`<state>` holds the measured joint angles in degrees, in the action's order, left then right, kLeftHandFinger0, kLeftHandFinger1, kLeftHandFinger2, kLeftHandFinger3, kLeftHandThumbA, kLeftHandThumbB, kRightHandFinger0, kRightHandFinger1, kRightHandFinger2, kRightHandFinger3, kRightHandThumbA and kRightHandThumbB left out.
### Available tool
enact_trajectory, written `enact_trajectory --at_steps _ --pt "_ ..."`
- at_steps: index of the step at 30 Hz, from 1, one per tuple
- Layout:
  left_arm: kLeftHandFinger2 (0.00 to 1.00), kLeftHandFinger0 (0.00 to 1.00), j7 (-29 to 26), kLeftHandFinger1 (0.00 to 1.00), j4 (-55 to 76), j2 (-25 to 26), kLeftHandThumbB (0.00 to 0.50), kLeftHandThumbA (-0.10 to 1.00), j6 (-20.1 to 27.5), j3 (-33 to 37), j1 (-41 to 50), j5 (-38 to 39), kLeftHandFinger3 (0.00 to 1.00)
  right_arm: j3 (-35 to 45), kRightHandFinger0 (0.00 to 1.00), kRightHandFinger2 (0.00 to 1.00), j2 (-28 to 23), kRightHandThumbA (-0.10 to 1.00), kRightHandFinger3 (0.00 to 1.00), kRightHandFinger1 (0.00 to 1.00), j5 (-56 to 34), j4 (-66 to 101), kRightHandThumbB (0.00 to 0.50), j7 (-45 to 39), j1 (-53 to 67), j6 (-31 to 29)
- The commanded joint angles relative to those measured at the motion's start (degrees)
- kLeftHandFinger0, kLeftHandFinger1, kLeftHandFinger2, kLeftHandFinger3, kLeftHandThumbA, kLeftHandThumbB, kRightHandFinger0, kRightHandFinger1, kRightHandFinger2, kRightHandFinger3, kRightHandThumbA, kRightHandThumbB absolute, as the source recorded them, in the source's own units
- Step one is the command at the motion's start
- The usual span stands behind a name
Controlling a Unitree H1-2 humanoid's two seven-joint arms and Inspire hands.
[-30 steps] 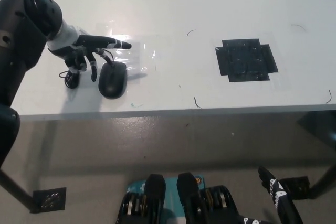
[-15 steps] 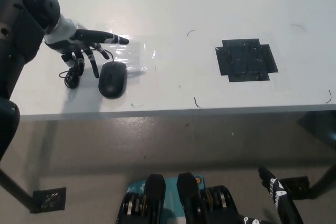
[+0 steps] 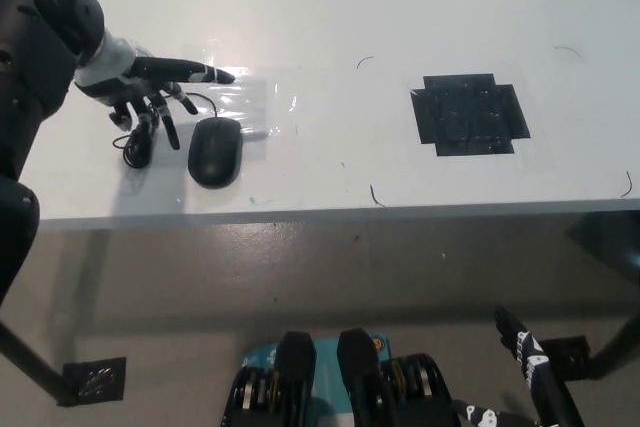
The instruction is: The robot uses left hand to click on the left button of the black mouse, which is placed on the left area of the table
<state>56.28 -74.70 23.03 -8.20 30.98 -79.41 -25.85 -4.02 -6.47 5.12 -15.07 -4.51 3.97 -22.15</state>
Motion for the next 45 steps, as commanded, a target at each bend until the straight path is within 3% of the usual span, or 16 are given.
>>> enact_trajectory --at_steps 1,2,5,6,9,12,17,23,25,27,33,34,38,42,43,45 --pt "0.53 0.0 -2.2 0.25 -0.5 0.2 0.346 1.0 2.2 -0.5 -6.1 -0.4 1.0 1.1 1.0 1.0 -0.7 1.0 1.0 1.0 -1.0 1.8 0.121 0.3 -1.6 -0.4" --pt "0.58 0.0 -2.3 0.29 -0.5 0.2 0.337 1.0 2.3 -0.4 -6.2 -0.5 1.0 1.1 1.0 1.0 -0.7 1.0 1.0 1.0 -1.0 1.8 0.123 0.3 -1.8 -0.5" --pt "0.44 0.0 -2.6 0.13 -0.7 -0.1 0.331 1.0 2.4 -0.2 -6.6 -0.7 1.0 1.1 1.0 1.0 -0.6 1.0 1.0 1.0 -1.0 1.4 0.153 0.3 -2.0 -1.1" --pt "0.53 0.0 -2.9 0.17 -0.8 -0.1 0.324 1.0 2.6 -0.3 -6.7 -0.8 1.0 1.1 1.0 1.0 -0.6 1.0 1.0 1.0 -0.8 1.4 0.155 0.4 -2.1 -1.1" --pt "0.36 0.0 -1.8 0.04 -1.7 -0.9 0.342 1.0 -0.6 -0.5 -7.2 -0.6 1.0 1.1 1.0 1.0 -0.5 1.0 1.0 1.0 -0.9 1.5 0.139 0.3 -2.1 -1.0" --pt "0.36 0.0 -2.3 0.03 -1.4 -0.9 0.33 1.0 0.6 -0.4 -6.8 -0.8 1.0 1.0 1.0 1.0 -0.6 1.0 1.0 1.0 -1.0 1.7 0.14 0.1 -2.1 -0.7" --pt "0.61 0.04 -3.5 0.28 -1.3 -1.2 0.345 1.0 2.2 0.2 -6.3 -1.6 1.0 0.9 1.0 1.0 -0.7 1.0 1.0 1.0 -0.8 2.1 0.148 0.1 -2.0 -0.3" --pt "0.52 0.01 -4.3 0.24 -2.1 -1.7 0.368 1.0 1.8 1.0 -5.5 -2.5 1.0 0.9 1.0 1.0 -0.9 1.0 1.0 1.0 -0.4 2.2 0.142 0.1 -2.3 -0.5" --pt "0.71 0.19 -5.0 0.45 -2.1 -1.5 0.371 1.0 3.5 1.4 -5.0 -2.8 1.0 0.8 1.0 1.0 -0.9 1.0 1.0 1.0 -0.5 2.3 0.138 0.0 -2.3 -0.3" --pt "0.64 0.24 -5.3 0.46 -2.3 -1.5 0.379 1.0 3.4 1.5 -4.8 -3.0 1.0 0.8 1.0 1.0 -1.0 1.0 1.0 1.0 -0.5 2.4 0.136 -0.1 -2.4 -0.3" --pt "0.26 0.0 -6.2 0.05 -2.8 -1.8 0.367 1.0 2.6 1.7 -3.4 -3.3 1.0 0.8 1.0 1.0 -1.0 1.0 1.0 1.0 -0.8 2.5 0.151 -0.3 -2.5 -0.1" --pt "0.29 0.0 -6.4 0.06 -3.1 -2.0 0.364 1.0 2.2 1.5 -3.2 -3.1 0.93 0.8 1.0 1.0 -1.0 1.0 1.0 1.0 -1.2 2.5 0.157 -0.4 -2.5 0.0" --pt "0.5 0.0 -5.5 0.17 -3.7 -2.5 0.379 1.0 3.3 2.3 -2.9 -3.7 1.0 0.9 1.0 1.0 -1.0 1.0 1.0 1.0 -1.0 2.6 0.157 -0.3 -2.5 0.2" --pt "0.32 0.0 -4.2 0.0 -4.8 -3.8 0.408 1.0 -1.0 1.9 -3.2 -3.3 1.0 0.9 1.0 1.0 -1.1 1.0 1.0 1.0 -0.9 2.6 0.158 -0.3 -2.7 0.3" --pt "0.29 0.0 -4.3 0.0 -4.9 -4.0 0.404 1.0 -1.1 1.9 -3.1 -3.2 0.79 0.8 1.0 1.0 -1.1 1.0 1.0 1.0 -0.9 2.7 0.159 -0.4 -2.7 0.4" --pt "0.33 0.0 -4.6 0.0 -4.6 -4.3 0.389 1.0 -0.2 1.8 -2.6 -3.2 0.91 0.8 1.0 1.0 -1.2 1.0 1.0 1.0 -0.8 2.8 0.16 -0.4 -2.7 0.5"
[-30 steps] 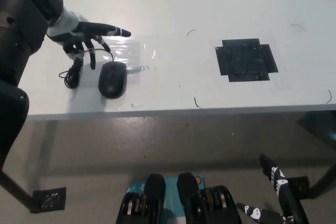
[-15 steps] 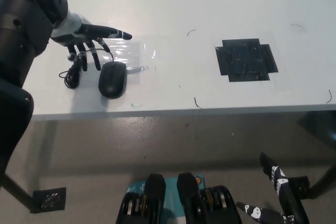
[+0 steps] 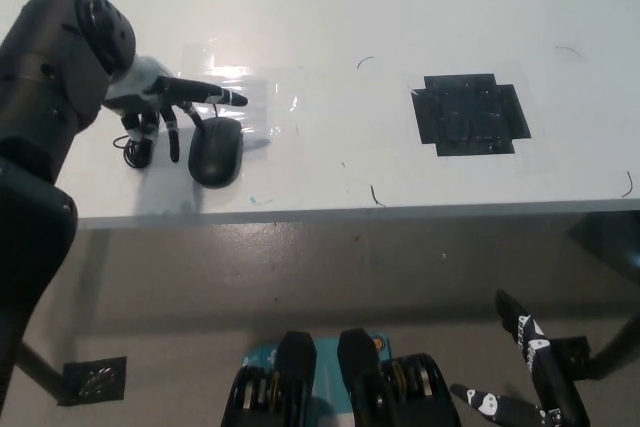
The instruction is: The robot uses left hand to click on the left button of the black mouse, which is placed on the left area of the table
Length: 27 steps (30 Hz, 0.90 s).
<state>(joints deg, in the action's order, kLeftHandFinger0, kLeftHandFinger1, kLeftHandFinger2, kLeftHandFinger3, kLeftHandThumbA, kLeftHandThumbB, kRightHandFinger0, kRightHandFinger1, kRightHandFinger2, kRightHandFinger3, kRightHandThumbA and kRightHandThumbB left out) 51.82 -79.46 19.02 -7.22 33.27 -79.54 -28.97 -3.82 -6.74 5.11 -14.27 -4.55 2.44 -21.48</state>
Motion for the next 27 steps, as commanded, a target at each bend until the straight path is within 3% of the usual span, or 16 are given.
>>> enact_trajectory --at_steps 1,3,4,5,6,9,10,11,12,13,15,19,21,24,25,27 --pt "0.36 0.0 -0.3 0.01 0.6 -0.3 0.379 1.0 -0.1 -0.4 -2.2 -0.1 1.0 0.5 1.0 1.0 -0.9 1.0 1.0 1.0 -0.7 2.0 0.16 -0.4 -1.2 -0.3" --pt "0.43 0.0 -0.7 0.02 0.7 -0.7 0.411 1.0 -0.5 0.0 -1.9 -0.5 1.0 0.4 1.0 1.0 -1.0 1.0 1.0 1.0 -0.6 1.9 0.174 -0.4 -1.4 -0.1" --pt "0.56 0.05 -1.5 0.16 0.8 -0.9 0.431 1.0 -0.6 0.1 -1.5 -0.7 1.0 0.4 1.0 1.0 -1.1 1.0 1.0 1.0 -0.5 1.9 0.167 -0.4 -1.5 -0.1" --pt "0.79 0.2 -1.7 0.39 0.9 -1.0 0.432 1.0 -0.1 0.4 -1.2 -0.9 1.0 0.4 1.0 1.0 -1.1 1.0 1.0 1.0 -0.5 1.9 0.164 -0.4 -1.5 -0.2" --pt "0.81 0.33 -1.6 0.55 0.9 -1.1 0.432 1.0 0.4 0.5 -1.0 -1.0 1.0 0.3 1.0 1.0 -1.2 1.0 1.0 1.0 -0.7 1.7 0.161 -0.5 -1.5 -0.5" --pt "0.39 0.01 -1.6 0.19 0.6 -1.4 0.42 1.0 0.3 0.3 -0.6 -0.7 1.0 0.2 1.0 1.0 -1.3 1.0 1.0 1.0 -0.6 2.0 0.159 -0.5 -1.5 -0.3" --pt "0.39 0.01 -1.7 0.19 0.7 -1.3 0.42 1.0 0.6 0.4 -0.5 -0.8 1.0 0.2 1.0 1.0 -1.3 1.0 1.0 1.0 -0.5 2.1 0.159 -0.5 -1.5 -0.2" --pt "0.17 0.0 -1.8 0.01 0.8 -1.3 0.429 1.0 0.8 0.7 -0.4 -1.1 1.0 0.2 1.0 1.0 -1.3 1.0 1.0 1.0 -0.5 2.4 0.156 -0.5 -1.4 0.1" --pt "0.31 0.0 -1.8 0.07 0.8 -1.2 0.439 1.0 1.0 0.8 -0.4 -1.2 1.0 0.2 1.0 1.0 -1.3 1.0 1.0 1.0 -0.5 2.5 0.154 -0.5 -1.4 0.1" --pt "0.07 0.0 -1.5 0.02 0.9 -0.9 0.401 1.0 -0.1 0.1 -1.1 -0.6 1.0 0.1 1.0 1.0 -1.4 1.0 1.0 1.0 -0.3 2.4 0.152 -0.5 -1.4 0.1" --pt "0.03 0.0 -0.7 0.0 1.1 -0.5 0.372 1.0 -0.8 -0.6 -2.2 0.2 1.0 0.3 1.0 1.0 -1.3 1.0 1.0 1.0 -0.5 2.5 0.148 -0.4 -1.2 0.0" --pt "0.27 0.0 0.3 0.05 4.3 2.9 0.347 1.0 -1.3 -4.1 -5.5 3.0 1.0 0.3 1.0 1.0 -1.2 1.0 1.0 1.0 -0.7 2.1 0.149 -0.4 -1.2 -0.4" --pt "0.26 0.0 1.5 0.0 8.1 5.1 0.396 1.0 -4.7 -8.2 -6.9 6.1 1.0 0.5 1.0 1.0 -1.5 1.0 1.0 1.0 -0.8 1.8 0.15 -0.4 -0.9 -0.6" --pt "0.15 0.0 3.8 0.0 21.8 8.7 0.35 1.0 -10.2 -16.7 -4.0 12.1 1.0 0.5 1.0 1.0 -1.6 1.0 1.0 1.0 -0.9 1.9 0.147 -0.4 -0.6 -0.5" --pt "0.06 0.02 5.0 0.0 34.7 10.8 0.279 1.0 -12.0 -22.4 0.2 17.3 1.0 0.5 1.0 1.0 -1.6 1.0 1.0 1.0 -1.1 1.5 0.146 -0.5 -0.6 -0.7" --pt "0.0 0.03 3.2 0.0 53.2 11.5 0.321 1.0 -18.1 -28.7 6.5 19.5 1.0 0.5 1.0 1.0 -1.6 1.0 1.0 1.0 -1.5 1.7 0.145 -0.8 -0.2 -0.3"
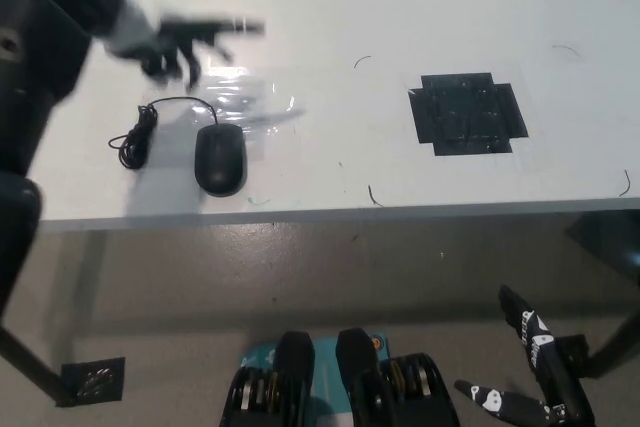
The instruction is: The robot uses left hand to click on the left button of the black mouse, which is placed on the left area of the table
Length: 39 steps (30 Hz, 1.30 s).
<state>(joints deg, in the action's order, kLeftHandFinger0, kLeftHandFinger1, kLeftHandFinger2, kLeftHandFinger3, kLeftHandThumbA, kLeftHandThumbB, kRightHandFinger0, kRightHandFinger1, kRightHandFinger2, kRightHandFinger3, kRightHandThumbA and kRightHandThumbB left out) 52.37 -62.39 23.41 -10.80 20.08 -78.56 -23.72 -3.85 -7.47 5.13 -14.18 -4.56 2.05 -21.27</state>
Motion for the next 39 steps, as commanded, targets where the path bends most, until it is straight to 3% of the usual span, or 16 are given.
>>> enact_trajectory --at_steps 1,2,3,4,6,8,12,14,16,18,20,23,25,28,36,39 --pt "0.05 0.26 0.8 0.03 46.2 6.6 0.269 1.0 -16.1 -20.2 9.2 16.5 1.0 0.5 1.0 1.0 -0.8 1.0 1.0 1.0 -1.5 1.8 0.144 -0.8 0.3 -0.2" --pt "0.14 0.44 0.6 0.16 51.5 6.3 0.232 1.0 -16.1 -24.1 11.6 22.0 1.0 0.5 1.0 1.0 -0.8 1.0 1.0 1.0 -1.4 1.6 0.15 -0.7 0.2 -0.2" --pt "0.32 0.52 0.5 0.32 56.1 6.7 0.322 1.0 -16.1 -26.3 13.9 25.7 1.0 0.4 1.0 1.0 -0.7 1.0 1.0 1.0 -1.5 1.3 0.151 -0.8 0.3 -0.4" --pt "0.52 0.65 -1.0 0.5 62.1 7.1 0.293 1.0 -16.1 -28.4 17.2 30.7 1.0 0.3 1.0 1.0 -0.7 1.0 1.0 1.0 -1.6 1.1 0.145 -0.9 0.3 -0.5" --pt "0.87 0.93 -8.3 0.8 77.6 9.5 0.345 1.0 -16.1 -31.4 27.3 48.1 1.0 0.2 1.0 1.0 -0.8 1.0 1.0 1.0 -1.3 0.8 0.143 -0.8 0.6 -0.9" --pt "1.0 1.0 -13.8 0.94 85.7 10.7 0.36 1.0 -16.1 -31.9 34.1 55.8 1.0 0.1 1.0 1.0 -0.9 1.0 1.0 1.0 -1.2 0.8 0.142 -0.9 1.1 -1.0" --pt "1.0 1.0 -20.7 1.0 109.5 3.8 0.43 1.0 -16.1 -40.5 61.2 66.8 1.0 -0.4 0.99 1.0 -0.4 1.0 1.0 1.0 -1.1 0.0 0.136 -1.1 1.6 -1.0" --pt "1.0 1.0 -22.2 1.0 113.5 4.0 0.499 1.0 -6.5 -36.7 72.5 66.0 1.0 -0.6 0.99 1.0 -0.1 1.0 1.0 1.0 -1.3 -0.7 0.137 -1.2 1.7 -1.6" --pt "1.0 1.0 -22.6 1.0 115.7 2.4 0.5 1.0 -0.1 -32.9 83.1 62.9 1.0 -0.6 0.99 1.0 0.0 1.0 1.0 1.0 -1.3 -1.2 0.142 -1.1 1.9 -2.2" --pt "1.0 1.0 -26.5 1.0 116.8 1.6 0.5 0.81 -1.7 -30.3 89.6 61.4 1.0 -0.7 0.99 1.0 0.1 1.0 1.0 1.0 -1.0 -1.5 0.143 -1.0 1.9 -2.3" --pt "1.0 1.0 -24.8 1.0 116.8 -3.9 0.365 0.98 6.1 -28.0 96.2 55.2 1.0 -0.9 1.0 1.0 0.1 1.0 1.0 1.0 -0.6 -2.1 0.124 -0.8 1.7 -2.7" --pt "1.0 1.0 -21.7 1.0 106.6 -13.9 0.245 1.0 25.0 -27.1 104.6 41.4 1.0 -0.9 1.0 1.0 0.2 1.0 1.0 1.0 -0.7 -2.4 0.124 -0.7 2.1 -2.8" --pt "1.0 1.0 -21.9 1.0 100.6 -17.3 0.186 1.0 32.0 -25.8 106.8 36.4 1.0 -0.8 1.0 1.0 0.1 1.0 1.0 1.0 -0.9 -2.4 0.133 -0.7 2.3 -3.3" --pt "1.0 1.0 -22.9 1.0 94.8 -19.9 0.187 1.0 36.6 -25.9 106.6 32.3 1.0 -0.6 1.0 1.0 0.1 1.0 1.0 1.0 -1.1 -2.9 0.126 -0.7 1.9 -3.9" --pt "1.0 1.0 -27.3 1.0 80.1 -23.6 0.211 1.0 37.7 -26.4 102.1 21.4 1.0 -0.5 1.0 1.0 0.1 1.0 1.0 1.0 -0.8 -2.8 0.145 -0.3 1.5 -3.9" --pt "1.0 1.0 -32.8 1.0 70.3 -24.0 0.161 1.0 37.7 -26.8 99.8 17.4 1.0 -0.6 1.0 1.0 0.4 1.0 1.0 1.0 -1.1 -2.9 0.14 -0.3 2.3 -4.4"
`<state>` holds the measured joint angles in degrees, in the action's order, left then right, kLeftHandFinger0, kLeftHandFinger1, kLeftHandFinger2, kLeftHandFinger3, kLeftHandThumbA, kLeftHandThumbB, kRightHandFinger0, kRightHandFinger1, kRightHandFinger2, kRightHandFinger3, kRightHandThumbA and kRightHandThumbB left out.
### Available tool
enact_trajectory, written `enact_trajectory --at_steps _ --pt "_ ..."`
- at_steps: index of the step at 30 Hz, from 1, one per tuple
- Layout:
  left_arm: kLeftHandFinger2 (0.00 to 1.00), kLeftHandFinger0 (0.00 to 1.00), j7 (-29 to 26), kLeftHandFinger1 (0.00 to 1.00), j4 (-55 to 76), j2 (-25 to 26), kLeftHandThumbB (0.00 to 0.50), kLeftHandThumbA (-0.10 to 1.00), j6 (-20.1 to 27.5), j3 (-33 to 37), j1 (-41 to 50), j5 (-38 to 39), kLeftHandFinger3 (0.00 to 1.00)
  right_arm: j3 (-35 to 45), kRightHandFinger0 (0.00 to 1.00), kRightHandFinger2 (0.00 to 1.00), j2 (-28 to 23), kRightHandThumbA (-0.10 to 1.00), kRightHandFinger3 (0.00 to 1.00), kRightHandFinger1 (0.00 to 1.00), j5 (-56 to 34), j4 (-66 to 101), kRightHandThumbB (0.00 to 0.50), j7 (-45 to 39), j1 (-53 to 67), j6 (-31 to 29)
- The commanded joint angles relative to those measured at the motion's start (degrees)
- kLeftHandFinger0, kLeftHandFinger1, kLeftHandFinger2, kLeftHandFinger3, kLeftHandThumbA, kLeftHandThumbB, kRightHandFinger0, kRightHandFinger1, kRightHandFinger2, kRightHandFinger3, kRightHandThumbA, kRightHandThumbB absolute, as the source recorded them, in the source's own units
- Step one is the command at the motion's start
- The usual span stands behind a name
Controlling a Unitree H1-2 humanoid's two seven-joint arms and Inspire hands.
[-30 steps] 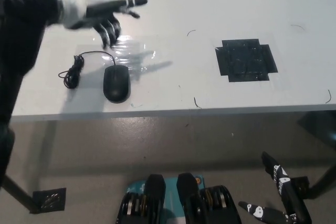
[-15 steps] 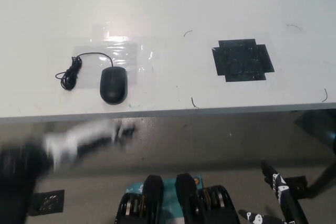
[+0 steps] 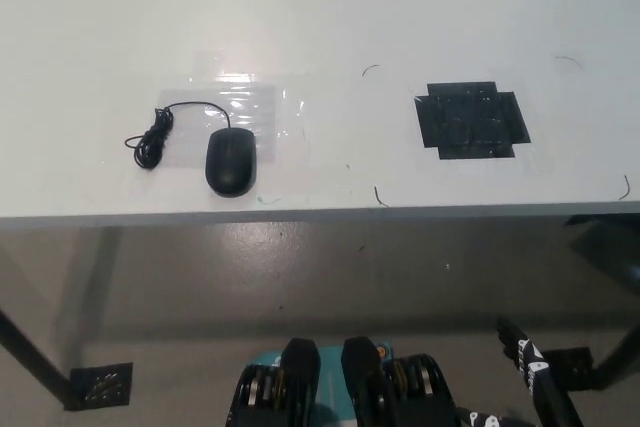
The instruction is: The robot uses left hand to click on the left button of the black mouse, which is placed on the left area of the table
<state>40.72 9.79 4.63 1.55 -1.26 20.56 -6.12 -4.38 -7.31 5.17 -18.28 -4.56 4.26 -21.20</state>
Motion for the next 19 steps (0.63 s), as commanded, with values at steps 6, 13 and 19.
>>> enact_trajectory --at_steps 6,13,19 --pt "1.0 1.0 -22.4 1.0 -10.0 -5.9 0.159 1.0 25.4 -7.6 -3.2 -2.4 1.0 -0.2 1.0 1.0 0.1 1.0 1.0 1.0 -0.5 1.3 0.106 -0.1 -1.3 -3.9" --pt "1.0 1.0 -23.7 1.0 -14.1 -6.7 0.179 1.0 24.4 -9.6 -4.7 -0.5 1.0 -0.5 1.0 1.0 0.7 1.0 1.0 1.0 -0.6 0.9 0.125 0.0 -0.6 -4.5" --pt "1.0 1.0 -27.3 1.0 -16.0 -7.3 0.192 1.0 25.2 -10.7 -6.1 -2.6 1.0 -0.6 1.0 1.0 1.0 1.0 1.0 1.0 0.0 0.8 0.139 0.5 0.2 -5.3"
